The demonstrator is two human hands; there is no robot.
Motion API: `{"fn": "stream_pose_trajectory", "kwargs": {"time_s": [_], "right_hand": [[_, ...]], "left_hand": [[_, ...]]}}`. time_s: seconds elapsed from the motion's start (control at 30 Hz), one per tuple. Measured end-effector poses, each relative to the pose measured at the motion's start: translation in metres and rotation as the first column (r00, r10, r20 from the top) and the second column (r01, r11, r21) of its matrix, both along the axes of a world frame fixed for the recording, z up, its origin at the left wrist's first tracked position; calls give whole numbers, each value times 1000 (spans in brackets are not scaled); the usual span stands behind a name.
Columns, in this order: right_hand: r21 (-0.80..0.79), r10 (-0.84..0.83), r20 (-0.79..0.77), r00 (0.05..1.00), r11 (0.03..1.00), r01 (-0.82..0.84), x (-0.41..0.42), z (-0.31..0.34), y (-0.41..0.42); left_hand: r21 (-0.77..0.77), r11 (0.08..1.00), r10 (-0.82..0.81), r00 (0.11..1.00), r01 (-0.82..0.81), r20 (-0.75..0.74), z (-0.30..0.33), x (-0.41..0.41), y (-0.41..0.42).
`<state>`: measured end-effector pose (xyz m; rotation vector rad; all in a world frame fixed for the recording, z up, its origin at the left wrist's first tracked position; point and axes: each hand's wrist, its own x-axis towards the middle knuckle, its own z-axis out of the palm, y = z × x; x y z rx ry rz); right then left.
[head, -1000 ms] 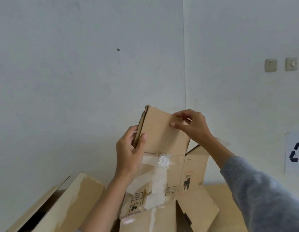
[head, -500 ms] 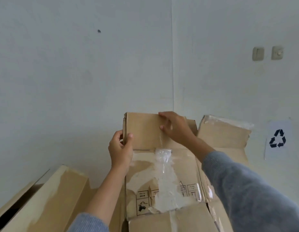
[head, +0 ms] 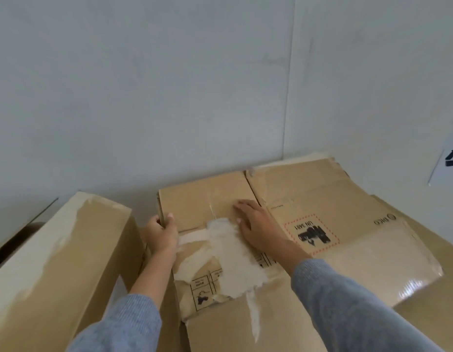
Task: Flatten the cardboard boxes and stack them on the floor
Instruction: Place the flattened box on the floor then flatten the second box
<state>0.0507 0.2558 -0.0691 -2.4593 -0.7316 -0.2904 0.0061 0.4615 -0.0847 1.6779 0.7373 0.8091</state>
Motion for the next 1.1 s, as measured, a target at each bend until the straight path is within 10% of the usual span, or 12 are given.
{"fn": "stream_pose_trajectory", "kwargs": {"time_s": [0.27,0.6,0.73,0.87,1.1], "right_hand": [[-177,-136,-262,955,980,90,2,-94,-13],[-350,-143,-170,975,934,76,-18,-139,-42],[-355,-103,-176,979,934,35,-41,-135,-69],[-368,-98,-175,980,930,27,-54,-137,-98],[-354,76,-208,975,923,-148,-52,-132,-135]], "left_hand": [[60,995,94,971,-83,-221,-59,4,14],[251,968,138,894,-29,-426,-105,-15,-23],[582,769,78,865,265,-496,-112,-33,-59],[557,500,-247,726,663,-642,-121,-34,-90],[606,499,-96,734,620,-672,-108,-64,-123]]}}
